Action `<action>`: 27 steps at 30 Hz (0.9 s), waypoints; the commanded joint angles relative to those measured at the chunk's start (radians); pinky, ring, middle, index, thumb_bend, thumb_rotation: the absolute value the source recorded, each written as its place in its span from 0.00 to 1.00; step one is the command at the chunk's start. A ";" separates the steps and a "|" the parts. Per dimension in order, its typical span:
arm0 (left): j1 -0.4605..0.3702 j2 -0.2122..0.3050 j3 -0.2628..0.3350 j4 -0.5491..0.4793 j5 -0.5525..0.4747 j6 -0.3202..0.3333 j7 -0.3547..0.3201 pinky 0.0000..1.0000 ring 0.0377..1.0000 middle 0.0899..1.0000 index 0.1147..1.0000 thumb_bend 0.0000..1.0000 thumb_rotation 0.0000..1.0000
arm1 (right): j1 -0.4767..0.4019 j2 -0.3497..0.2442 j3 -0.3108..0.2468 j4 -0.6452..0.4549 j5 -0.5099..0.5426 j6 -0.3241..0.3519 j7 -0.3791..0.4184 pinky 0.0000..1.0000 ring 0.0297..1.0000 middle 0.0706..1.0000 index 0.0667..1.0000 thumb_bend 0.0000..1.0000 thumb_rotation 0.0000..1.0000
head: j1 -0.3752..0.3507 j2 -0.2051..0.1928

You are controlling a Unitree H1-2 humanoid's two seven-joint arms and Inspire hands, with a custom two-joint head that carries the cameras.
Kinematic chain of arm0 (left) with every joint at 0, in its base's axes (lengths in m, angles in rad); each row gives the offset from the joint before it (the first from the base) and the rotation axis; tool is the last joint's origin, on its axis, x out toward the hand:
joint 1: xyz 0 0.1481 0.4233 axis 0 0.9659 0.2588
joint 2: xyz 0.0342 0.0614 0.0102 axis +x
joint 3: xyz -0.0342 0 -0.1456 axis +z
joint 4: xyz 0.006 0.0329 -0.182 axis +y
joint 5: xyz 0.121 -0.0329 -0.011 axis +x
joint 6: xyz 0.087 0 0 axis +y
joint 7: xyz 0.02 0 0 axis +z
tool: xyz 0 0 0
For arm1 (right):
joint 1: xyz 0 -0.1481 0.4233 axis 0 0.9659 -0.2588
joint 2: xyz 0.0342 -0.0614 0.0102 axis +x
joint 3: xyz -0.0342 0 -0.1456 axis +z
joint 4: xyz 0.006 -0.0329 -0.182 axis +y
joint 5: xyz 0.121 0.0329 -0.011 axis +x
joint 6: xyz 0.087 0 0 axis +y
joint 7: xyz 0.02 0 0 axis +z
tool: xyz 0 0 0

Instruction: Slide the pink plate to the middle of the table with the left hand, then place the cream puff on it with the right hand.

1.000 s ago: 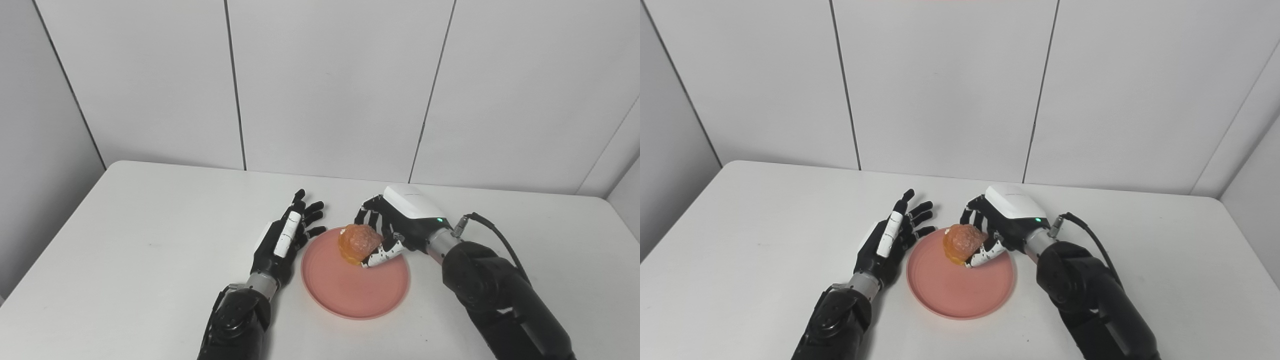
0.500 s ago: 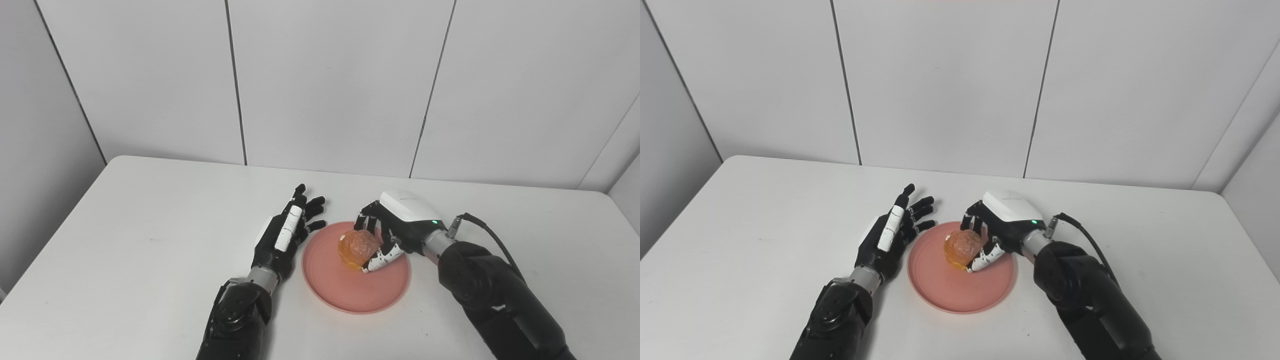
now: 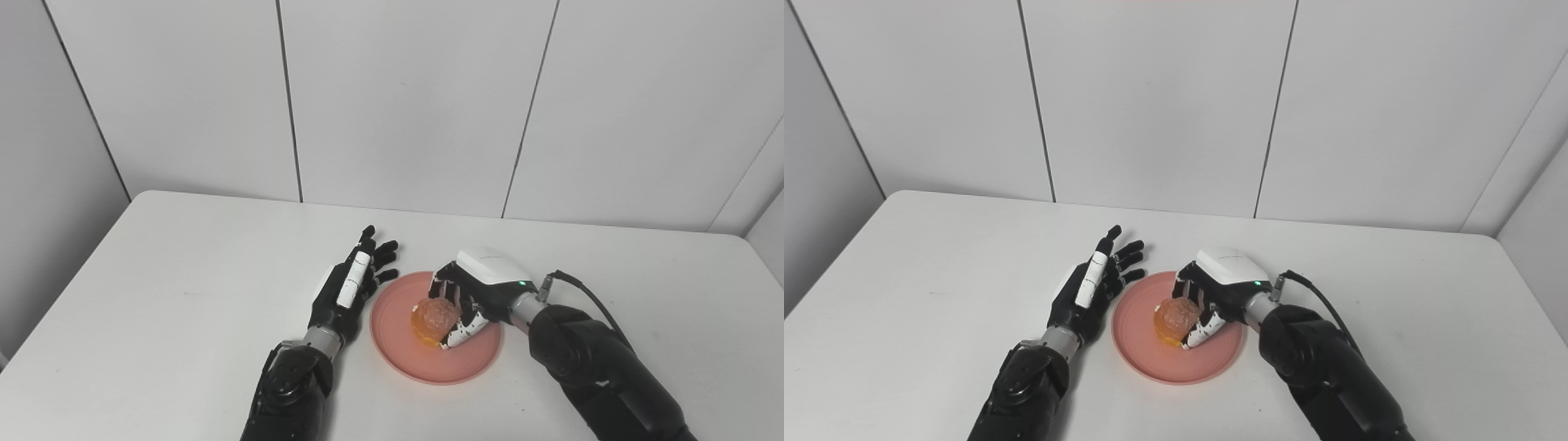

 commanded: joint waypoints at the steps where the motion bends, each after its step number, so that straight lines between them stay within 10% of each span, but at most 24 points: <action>1: 0.022 -0.006 -0.001 0.022 0.001 0.063 0.013 0.82 0.89 0.86 0.98 0.90 0.83 | -0.048 -0.008 -0.002 -0.018 -0.001 -0.031 0.007 0.33 0.40 0.42 0.46 0.53 0.00 | 0.001 0.001; 15: 0.017 -0.002 0.001 0.032 -0.002 0.058 0.008 0.81 0.89 0.85 0.97 0.90 0.83 | -0.048 -0.016 -0.012 -0.041 -0.014 -0.009 0.028 0.43 0.50 0.54 0.46 0.52 0.15 | -0.008 -0.004; 16: 0.016 -0.002 0.001 0.033 -0.002 0.059 0.009 0.82 0.89 0.85 0.97 0.90 0.83 | -0.049 -0.018 -0.014 -0.045 -0.015 -0.006 0.030 0.45 0.52 0.57 0.53 0.80 0.23 | -0.008 -0.004; 18: 0.014 -0.002 0.002 0.032 -0.001 0.061 0.010 0.82 0.89 0.85 0.97 0.90 0.83 | -0.051 -0.023 -0.016 -0.053 -0.019 0.000 0.041 0.47 0.57 0.62 0.59 0.95 0.28 | -0.009 -0.005; 27: 0.011 0.001 0.001 0.034 -0.005 0.063 0.004 0.83 0.89 0.86 0.97 0.89 0.83 | -0.055 -0.049 -0.024 -0.102 -0.042 0.006 0.095 0.59 0.78 0.81 0.73 1.00 0.38 | -0.014 -0.007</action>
